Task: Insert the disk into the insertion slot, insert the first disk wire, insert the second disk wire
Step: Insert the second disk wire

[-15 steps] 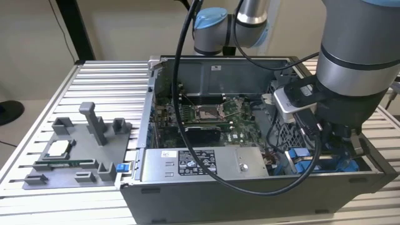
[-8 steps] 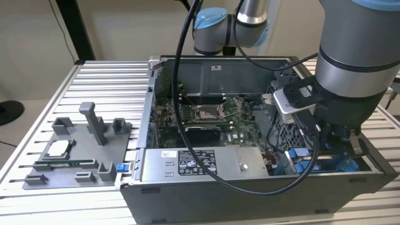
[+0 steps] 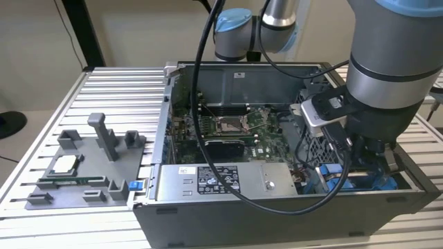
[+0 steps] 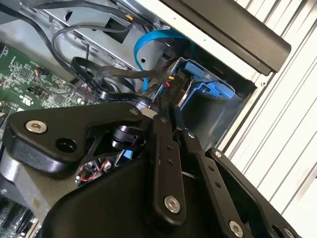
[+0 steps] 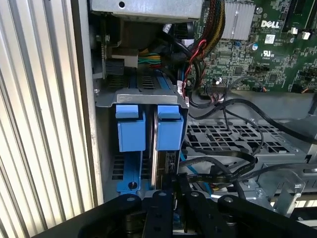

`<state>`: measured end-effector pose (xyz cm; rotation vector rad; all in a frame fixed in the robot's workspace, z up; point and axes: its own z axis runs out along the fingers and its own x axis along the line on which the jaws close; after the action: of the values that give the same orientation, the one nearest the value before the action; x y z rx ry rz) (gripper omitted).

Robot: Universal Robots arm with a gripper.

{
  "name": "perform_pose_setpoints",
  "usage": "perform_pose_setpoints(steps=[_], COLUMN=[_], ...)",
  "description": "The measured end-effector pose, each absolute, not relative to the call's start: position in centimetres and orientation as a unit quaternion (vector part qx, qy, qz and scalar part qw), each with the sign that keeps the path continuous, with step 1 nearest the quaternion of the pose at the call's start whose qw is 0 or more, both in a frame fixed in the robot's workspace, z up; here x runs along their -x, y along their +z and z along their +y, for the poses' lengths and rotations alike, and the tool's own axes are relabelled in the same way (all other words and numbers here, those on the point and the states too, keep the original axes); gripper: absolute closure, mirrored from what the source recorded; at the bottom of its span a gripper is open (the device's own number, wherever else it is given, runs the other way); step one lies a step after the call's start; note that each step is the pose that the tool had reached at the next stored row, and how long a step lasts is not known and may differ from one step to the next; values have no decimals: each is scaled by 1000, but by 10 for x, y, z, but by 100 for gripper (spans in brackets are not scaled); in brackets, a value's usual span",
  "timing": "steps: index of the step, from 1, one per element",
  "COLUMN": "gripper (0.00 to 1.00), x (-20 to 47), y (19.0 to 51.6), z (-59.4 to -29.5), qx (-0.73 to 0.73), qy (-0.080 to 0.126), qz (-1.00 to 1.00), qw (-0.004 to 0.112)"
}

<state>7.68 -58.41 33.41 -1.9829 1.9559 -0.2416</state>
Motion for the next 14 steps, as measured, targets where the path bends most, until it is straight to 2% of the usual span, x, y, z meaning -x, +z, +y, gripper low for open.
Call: perform_pose_setpoints(steps=[14], gripper=[100], x=[-77], y=[325], z=[-584], qx=[698], qy=[-89], qz=[688], qw=[175])
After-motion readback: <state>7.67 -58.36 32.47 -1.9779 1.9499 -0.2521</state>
